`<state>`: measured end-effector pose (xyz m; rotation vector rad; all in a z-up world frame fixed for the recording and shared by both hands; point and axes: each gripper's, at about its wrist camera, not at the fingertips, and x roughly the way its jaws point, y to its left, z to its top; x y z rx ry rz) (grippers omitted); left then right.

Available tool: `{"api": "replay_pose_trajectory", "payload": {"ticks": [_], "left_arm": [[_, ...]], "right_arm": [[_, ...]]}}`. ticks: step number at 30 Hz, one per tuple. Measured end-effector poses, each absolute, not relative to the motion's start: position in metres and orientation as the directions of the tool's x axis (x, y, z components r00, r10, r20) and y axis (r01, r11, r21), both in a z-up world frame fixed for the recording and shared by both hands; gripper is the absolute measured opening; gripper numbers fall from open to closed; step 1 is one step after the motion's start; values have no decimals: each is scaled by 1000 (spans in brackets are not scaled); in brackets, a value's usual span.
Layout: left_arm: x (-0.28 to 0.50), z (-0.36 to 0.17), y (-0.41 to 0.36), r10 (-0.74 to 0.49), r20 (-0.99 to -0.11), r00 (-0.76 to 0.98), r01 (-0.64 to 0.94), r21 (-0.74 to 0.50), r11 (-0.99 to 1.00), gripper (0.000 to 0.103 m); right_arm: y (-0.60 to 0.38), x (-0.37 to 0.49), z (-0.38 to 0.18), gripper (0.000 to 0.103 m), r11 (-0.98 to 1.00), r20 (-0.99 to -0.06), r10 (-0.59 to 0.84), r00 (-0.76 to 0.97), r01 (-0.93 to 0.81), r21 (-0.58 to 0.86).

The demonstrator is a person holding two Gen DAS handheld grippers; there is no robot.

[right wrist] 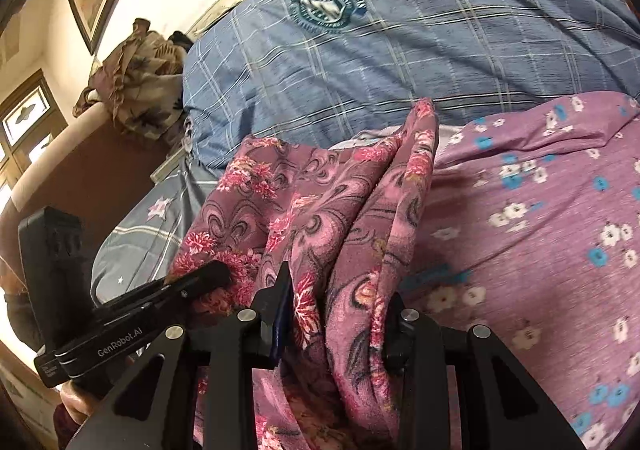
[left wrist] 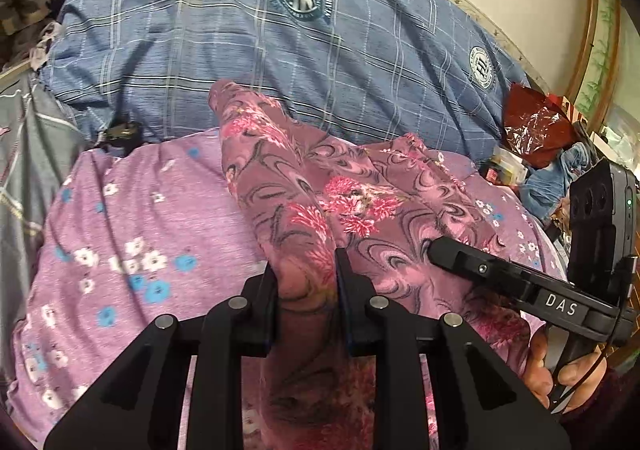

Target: Fold small clothes

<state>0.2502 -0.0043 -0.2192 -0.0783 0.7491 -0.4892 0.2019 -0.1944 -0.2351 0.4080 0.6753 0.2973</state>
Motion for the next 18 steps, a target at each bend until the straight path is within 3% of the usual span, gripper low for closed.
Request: {"api": "replay_pose_trajectory", "payload": {"ticks": [18], "left_arm": [[241, -235, -2, -446, -673, 590, 412, -224, 883, 21]], "right_arm": [[-184, 189, -249, 33, 891, -577, 359, 734, -85, 446]]}}
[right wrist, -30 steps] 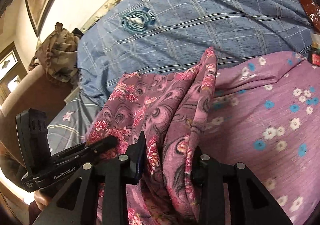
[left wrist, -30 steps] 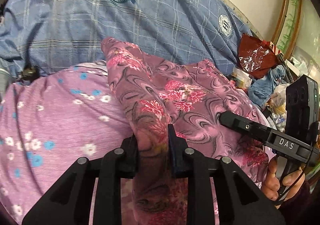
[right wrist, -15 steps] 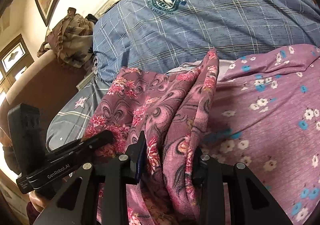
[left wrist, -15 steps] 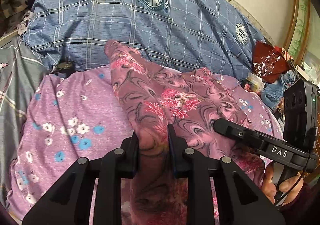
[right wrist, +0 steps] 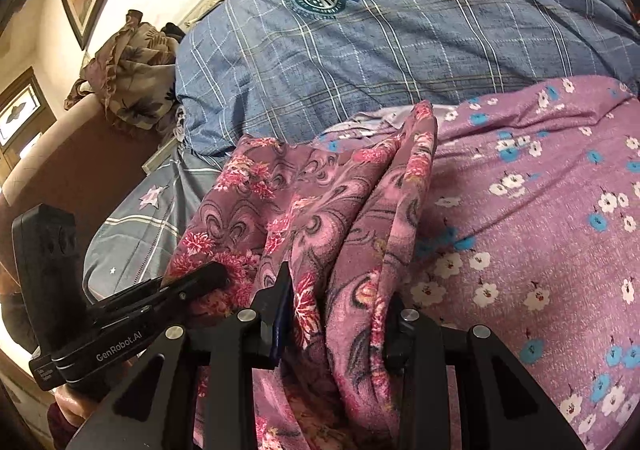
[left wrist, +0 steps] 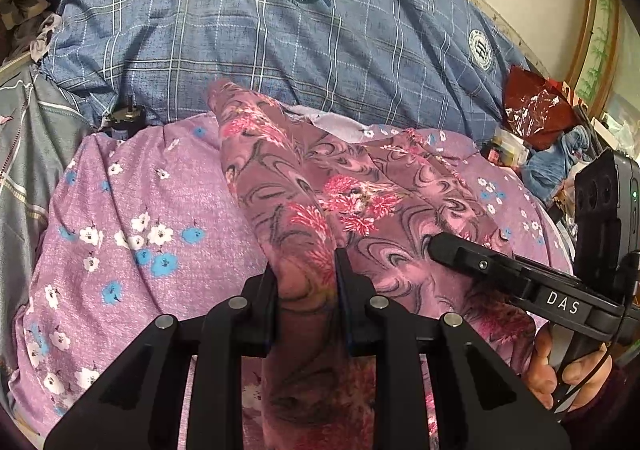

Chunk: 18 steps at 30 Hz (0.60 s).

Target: Fold small clothes

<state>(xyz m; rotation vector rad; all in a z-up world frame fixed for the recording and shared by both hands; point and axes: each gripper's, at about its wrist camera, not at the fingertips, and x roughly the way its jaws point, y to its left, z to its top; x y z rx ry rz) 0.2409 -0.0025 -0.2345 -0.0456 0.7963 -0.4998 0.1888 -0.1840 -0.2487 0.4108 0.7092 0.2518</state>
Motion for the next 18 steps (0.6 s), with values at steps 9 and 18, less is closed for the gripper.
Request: {"api": "replay_pose_trajectory", "payload": {"ticks": [9, 18], "left_arm": [[244, -245, -18, -435, -701, 564, 419, -211, 883, 21], [249, -252, -28, -425, -719, 549, 423, -200, 884, 21]], "right_arm": [[-197, 192, -260, 33, 891, -606, 354, 712, -60, 450], [-205, 194, -267, 33, 891, -622, 349, 701, -42, 452]]}}
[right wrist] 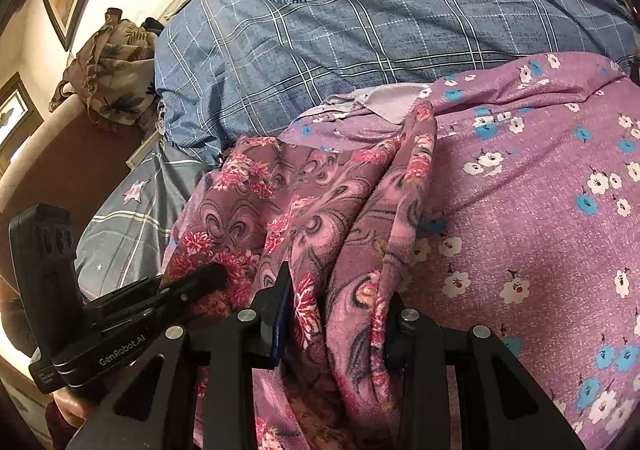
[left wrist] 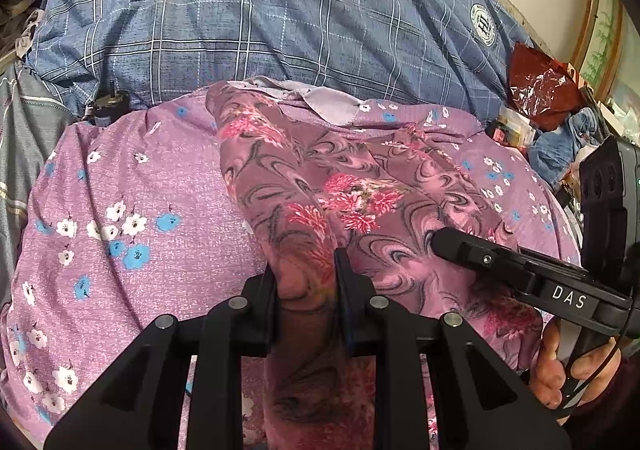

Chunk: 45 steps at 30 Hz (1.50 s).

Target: Fold small clothes

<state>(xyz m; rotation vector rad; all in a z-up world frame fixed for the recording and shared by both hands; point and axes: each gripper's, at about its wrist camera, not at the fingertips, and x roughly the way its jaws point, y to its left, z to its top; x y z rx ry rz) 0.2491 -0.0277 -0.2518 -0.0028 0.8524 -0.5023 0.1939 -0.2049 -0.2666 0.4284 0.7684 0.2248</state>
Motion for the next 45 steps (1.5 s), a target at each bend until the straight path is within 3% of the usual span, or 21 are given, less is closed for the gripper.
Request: {"api": "replay_pose_trajectory", "payload": {"ticks": [14, 31, 39, 45], "left_arm": [[255, -247, -41, -432, -704, 563, 425, -201, 882, 21], [275, -274, -48, -355, -764, 539, 356, -175, 918, 22], [277, -279, -43, -351, -774, 527, 353, -177, 919, 28], [278, -283, -40, -324, -781, 534, 344, -150, 927, 40]], "right_arm": [[-212, 185, -263, 33, 887, -586, 325, 742, -24, 462], [-228, 207, -292, 33, 894, -646, 279, 711, 55, 446], [-230, 208, -296, 35, 896, -658, 275, 701, 60, 439], [-233, 210, -300, 38, 893, -667, 283, 689, 63, 445]]}}
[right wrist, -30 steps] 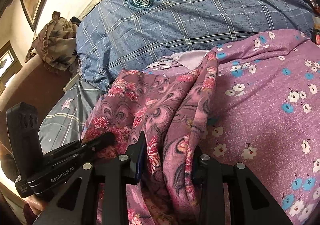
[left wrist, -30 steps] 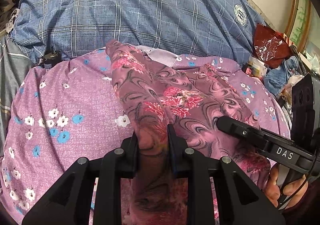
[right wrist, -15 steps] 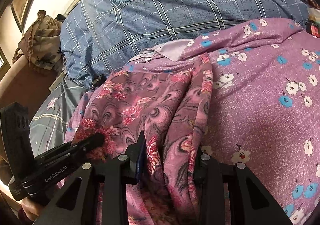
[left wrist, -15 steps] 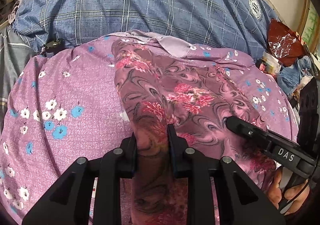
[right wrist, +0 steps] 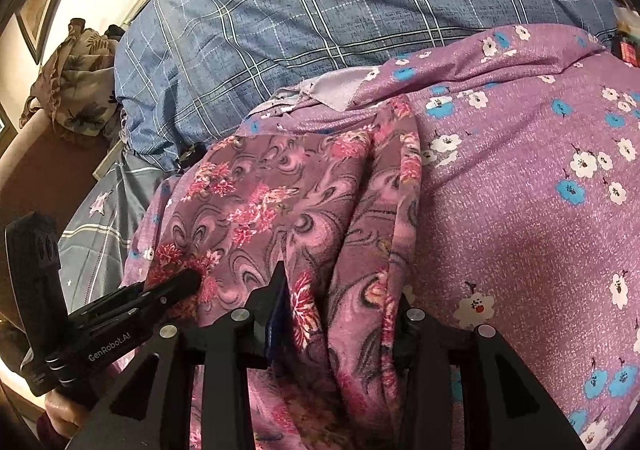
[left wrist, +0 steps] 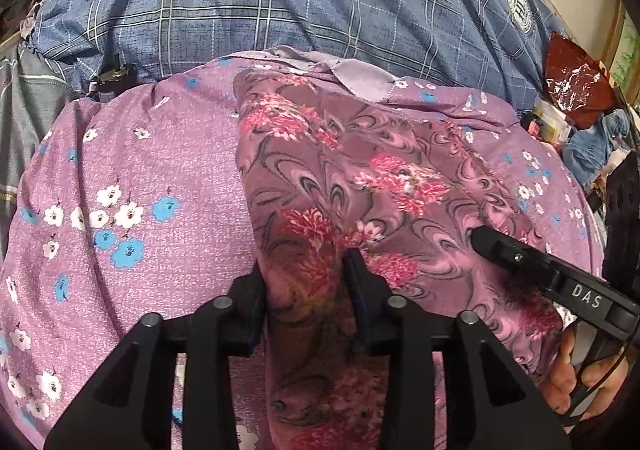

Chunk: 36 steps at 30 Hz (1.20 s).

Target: Fold small clothes

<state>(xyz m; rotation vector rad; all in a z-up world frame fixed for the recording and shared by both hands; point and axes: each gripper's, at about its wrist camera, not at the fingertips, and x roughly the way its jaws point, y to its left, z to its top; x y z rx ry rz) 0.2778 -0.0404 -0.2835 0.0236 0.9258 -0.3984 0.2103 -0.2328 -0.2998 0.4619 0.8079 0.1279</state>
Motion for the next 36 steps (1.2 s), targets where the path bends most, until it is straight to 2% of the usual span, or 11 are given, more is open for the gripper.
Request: {"api": "replay_pose_trajectory", "payload": {"ticks": [5, 8, 12, 15, 17, 20, 24, 30, 34, 35, 36], "left_arm": [[275, -287, -41, -265, -778, 570, 338, -72, 939, 59], [275, -290, -39, -256, -777, 576, 334, -62, 940, 65], [275, -291, -38, -244, -775, 583, 332, -47, 942, 69], [274, -291, -39, -231, -773, 591, 331, -29, 943, 72], [275, -291, -39, -220, -773, 595, 326, -18, 945, 78], [276, -289, -37, -216, -777, 591, 320, -19, 947, 79], [274, -286, -37, -203, -776, 596, 318, -4, 948, 79], [270, -274, -39, -159, -744, 649, 300, 58, 952, 79], [269, -269, -40, -167, -731, 661, 296, 50, 954, 79], [270, -268, -41, -169, -731, 661, 297, 49, 954, 79], [270, -268, -43, -171, -730, 662, 299, 48, 953, 79]], "right_arm": [[-237, 211, -304, 44, 888, -674, 296, 677, 65, 455], [-241, 212, -306, 50, 887, -680, 295, 671, 73, 457], [-242, 212, -307, 52, 888, -682, 298, 668, 68, 455], [-247, 212, -310, 64, 882, -691, 299, 658, 86, 463], [-251, 214, -311, 65, 871, -693, 312, 650, 94, 481], [-250, 212, -307, 69, 883, -707, 293, 644, 101, 458], [-254, 206, -297, 69, 888, -696, 271, 665, 107, 447], [-262, 195, -272, 69, 894, -621, 203, 757, 117, 434], [-258, 191, -259, 68, 896, -571, 203, 795, 84, 436], [-254, 191, -257, 65, 898, -560, 214, 800, 65, 435], [-250, 191, -256, 57, 901, -557, 224, 800, 49, 432]]}}
